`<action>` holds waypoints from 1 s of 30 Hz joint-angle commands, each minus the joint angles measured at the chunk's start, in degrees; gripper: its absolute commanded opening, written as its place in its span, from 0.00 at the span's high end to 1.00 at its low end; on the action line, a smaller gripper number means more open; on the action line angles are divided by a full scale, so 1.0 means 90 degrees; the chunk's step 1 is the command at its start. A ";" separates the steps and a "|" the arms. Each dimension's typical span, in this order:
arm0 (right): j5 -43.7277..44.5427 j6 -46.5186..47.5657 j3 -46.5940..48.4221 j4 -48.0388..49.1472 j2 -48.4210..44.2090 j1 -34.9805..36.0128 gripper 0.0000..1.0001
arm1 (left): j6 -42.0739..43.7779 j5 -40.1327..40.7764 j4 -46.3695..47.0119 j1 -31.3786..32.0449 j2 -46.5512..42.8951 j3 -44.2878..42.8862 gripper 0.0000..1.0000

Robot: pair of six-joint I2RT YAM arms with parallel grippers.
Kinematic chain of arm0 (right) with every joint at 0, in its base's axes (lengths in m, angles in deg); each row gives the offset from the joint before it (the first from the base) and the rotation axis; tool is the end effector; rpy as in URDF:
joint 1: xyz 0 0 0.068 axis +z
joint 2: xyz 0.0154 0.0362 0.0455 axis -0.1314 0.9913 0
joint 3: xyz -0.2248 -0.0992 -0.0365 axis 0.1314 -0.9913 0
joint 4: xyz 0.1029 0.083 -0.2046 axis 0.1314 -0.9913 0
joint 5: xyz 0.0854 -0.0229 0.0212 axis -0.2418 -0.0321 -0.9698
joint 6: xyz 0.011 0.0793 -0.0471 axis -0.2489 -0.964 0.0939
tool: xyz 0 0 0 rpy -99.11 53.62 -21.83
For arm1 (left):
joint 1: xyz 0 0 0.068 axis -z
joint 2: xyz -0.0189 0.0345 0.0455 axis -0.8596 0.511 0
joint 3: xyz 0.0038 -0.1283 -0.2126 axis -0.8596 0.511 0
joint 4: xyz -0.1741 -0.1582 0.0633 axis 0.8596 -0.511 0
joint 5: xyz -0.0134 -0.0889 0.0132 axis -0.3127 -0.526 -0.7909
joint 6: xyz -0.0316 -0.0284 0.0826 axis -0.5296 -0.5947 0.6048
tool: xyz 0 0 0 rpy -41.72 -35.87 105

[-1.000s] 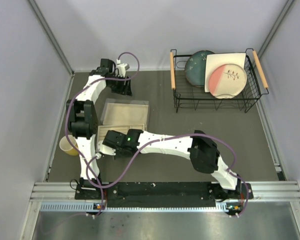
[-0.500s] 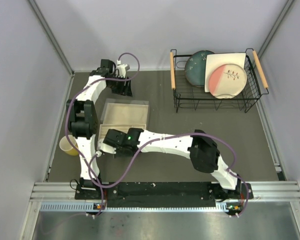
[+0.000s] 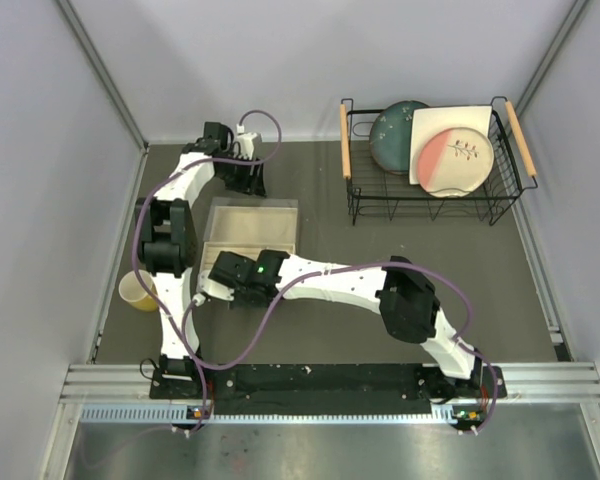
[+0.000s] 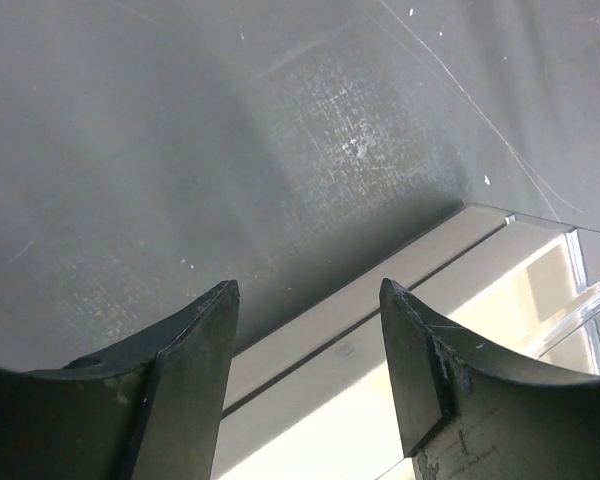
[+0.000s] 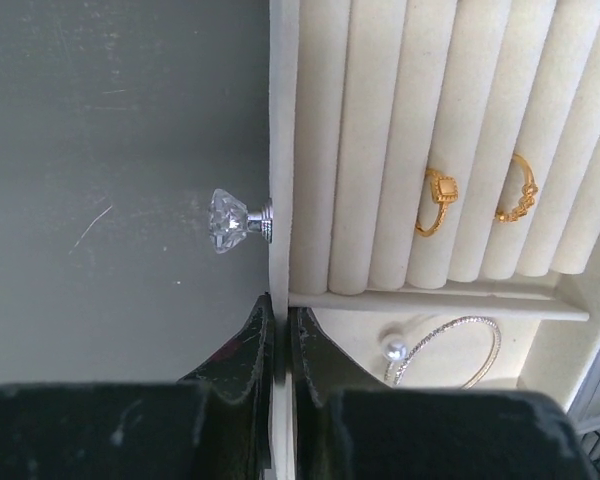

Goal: Organize the mixed jewelry

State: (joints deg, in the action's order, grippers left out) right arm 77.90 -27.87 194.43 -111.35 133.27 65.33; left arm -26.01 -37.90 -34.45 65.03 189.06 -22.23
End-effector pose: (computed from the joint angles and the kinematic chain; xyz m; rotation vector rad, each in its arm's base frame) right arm 0.1491 0.4318 0.1697 -1.9086 1.8527 0.0434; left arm 0.4631 -0.0877 0.1701 0.5236 2.4683 -0.6296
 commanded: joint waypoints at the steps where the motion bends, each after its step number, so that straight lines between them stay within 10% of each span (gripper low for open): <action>1: 0.0381 -0.0543 0.0639 0.0558 -0.0031 -0.0315 1.00 | 0.0185 -0.0214 0.0128 0.0122 0.0036 0.0059 0.36; 30: -0.0205 -0.1275 0.0874 0.0470 0.0048 -0.0510 1.00 | 0.0254 -0.0429 0.0275 0.0268 -0.0022 0.0694 0.37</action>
State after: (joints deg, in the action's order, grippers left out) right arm 73.75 -31.08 196.68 -115.16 134.17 64.59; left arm -25.12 -40.85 -29.92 66.12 189.41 -17.38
